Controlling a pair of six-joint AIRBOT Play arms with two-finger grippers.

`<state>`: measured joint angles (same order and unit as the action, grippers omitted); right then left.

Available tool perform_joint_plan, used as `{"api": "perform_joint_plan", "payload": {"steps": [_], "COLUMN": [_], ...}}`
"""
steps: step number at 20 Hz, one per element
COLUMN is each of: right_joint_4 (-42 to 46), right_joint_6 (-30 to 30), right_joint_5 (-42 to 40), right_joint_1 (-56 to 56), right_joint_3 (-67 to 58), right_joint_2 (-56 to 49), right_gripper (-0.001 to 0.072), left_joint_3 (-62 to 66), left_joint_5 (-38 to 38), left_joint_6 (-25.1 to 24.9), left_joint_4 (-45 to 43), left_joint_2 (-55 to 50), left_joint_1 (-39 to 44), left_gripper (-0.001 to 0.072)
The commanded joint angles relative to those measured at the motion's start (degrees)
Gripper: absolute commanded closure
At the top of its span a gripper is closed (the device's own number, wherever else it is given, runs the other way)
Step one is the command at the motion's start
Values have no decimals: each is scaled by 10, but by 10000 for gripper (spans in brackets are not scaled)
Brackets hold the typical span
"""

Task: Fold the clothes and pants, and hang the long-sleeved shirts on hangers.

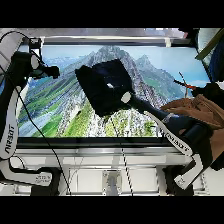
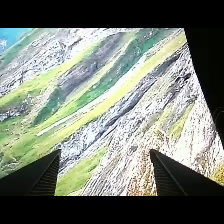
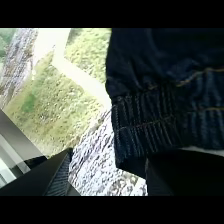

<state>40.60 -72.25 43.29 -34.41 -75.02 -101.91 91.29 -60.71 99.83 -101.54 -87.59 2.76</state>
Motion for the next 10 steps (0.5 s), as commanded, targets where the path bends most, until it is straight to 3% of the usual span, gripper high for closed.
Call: {"api": "perform_joint_plan", "payload": {"steps": [1, 2, 3, 4, 5, 10], "right_joint_4": [-24, -39, -50, -55, -59, 0], "right_joint_6": [-2, -1, -1, -1, -1, 0], "right_joint_5": [-5, -5, -8, -13, -13, 106], "right_joint_1": [-6, -6, -6, -6, -5, 39], "right_joint_3": [-8, -8, -8, -8, -8, -29], "right_joint_2": [-15, -17, -18, -18, -16, 78], "right_gripper": [224, 305, 424, 593, 691, 691], "left_joint_3": [0, 0, -1, -2, -2, -2], "left_joint_5": [0, 0, 0, 0, -4, -64], "left_joint_6": [-2, -2, -2, -2, -2, -24], "left_joint_4": [0, 0, 0, 0, 0, -4], "left_joint_2": [0, 0, 0, 0, 0, 12], "left_joint_1": [0, 0, 0, 0, 0, -14], "left_gripper": [97, 97, 97, 97, 98, 97]}}
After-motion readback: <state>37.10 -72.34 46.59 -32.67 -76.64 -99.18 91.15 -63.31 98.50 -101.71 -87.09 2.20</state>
